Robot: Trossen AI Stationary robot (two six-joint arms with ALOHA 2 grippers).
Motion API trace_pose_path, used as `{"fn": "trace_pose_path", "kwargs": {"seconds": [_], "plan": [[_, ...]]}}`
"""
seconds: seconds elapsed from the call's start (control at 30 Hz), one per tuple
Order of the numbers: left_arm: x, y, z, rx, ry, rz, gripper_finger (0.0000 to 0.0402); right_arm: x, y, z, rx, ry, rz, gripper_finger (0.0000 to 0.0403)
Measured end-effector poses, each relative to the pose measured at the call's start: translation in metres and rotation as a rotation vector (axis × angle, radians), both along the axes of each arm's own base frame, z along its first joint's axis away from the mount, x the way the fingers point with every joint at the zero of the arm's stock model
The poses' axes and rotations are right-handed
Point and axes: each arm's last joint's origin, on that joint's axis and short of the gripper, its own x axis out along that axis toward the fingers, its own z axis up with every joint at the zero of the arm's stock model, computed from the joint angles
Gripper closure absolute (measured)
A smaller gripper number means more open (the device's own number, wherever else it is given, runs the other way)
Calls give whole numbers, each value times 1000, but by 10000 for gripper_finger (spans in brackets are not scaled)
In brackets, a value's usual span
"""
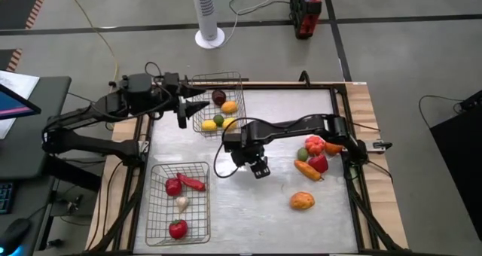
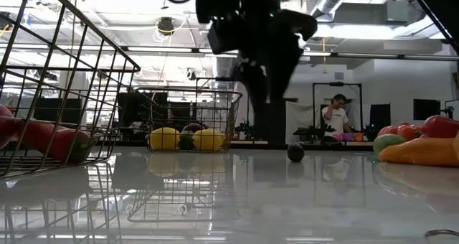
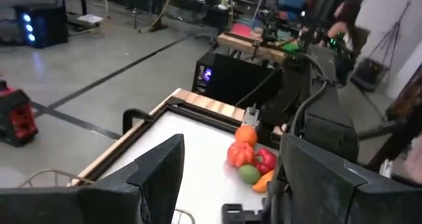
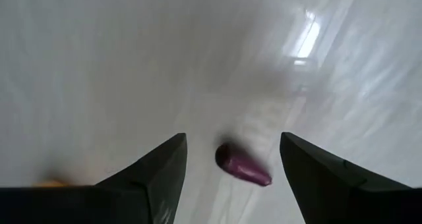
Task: Sort produce into baskets
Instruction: Put the purple eggplant into the bottom wire basket
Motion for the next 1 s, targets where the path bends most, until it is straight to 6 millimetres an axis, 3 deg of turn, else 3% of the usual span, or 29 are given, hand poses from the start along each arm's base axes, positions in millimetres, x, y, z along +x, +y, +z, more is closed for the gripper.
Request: {"fn": "trace_pose_path", "kwargs": {"seconds": [0.13,0.33,0.5,0.67,1.0], "plan": [[0,0,0,13,5,5,163,-7,3,-13,-22,68,-21,134],[-1,0,0,48,14,-2,163,-18,9,-11,-102,-11,24,134],[-1,0,0,12,7,5,163,-43,11,-1,-109,-134,51,134],[-1,0,0,-16,0,26,163,-66,10,-3,-160,-221,125,134],[-1,2,0,-83,-22,92,163,-84,0,-34,-180,-181,286,134]]}}
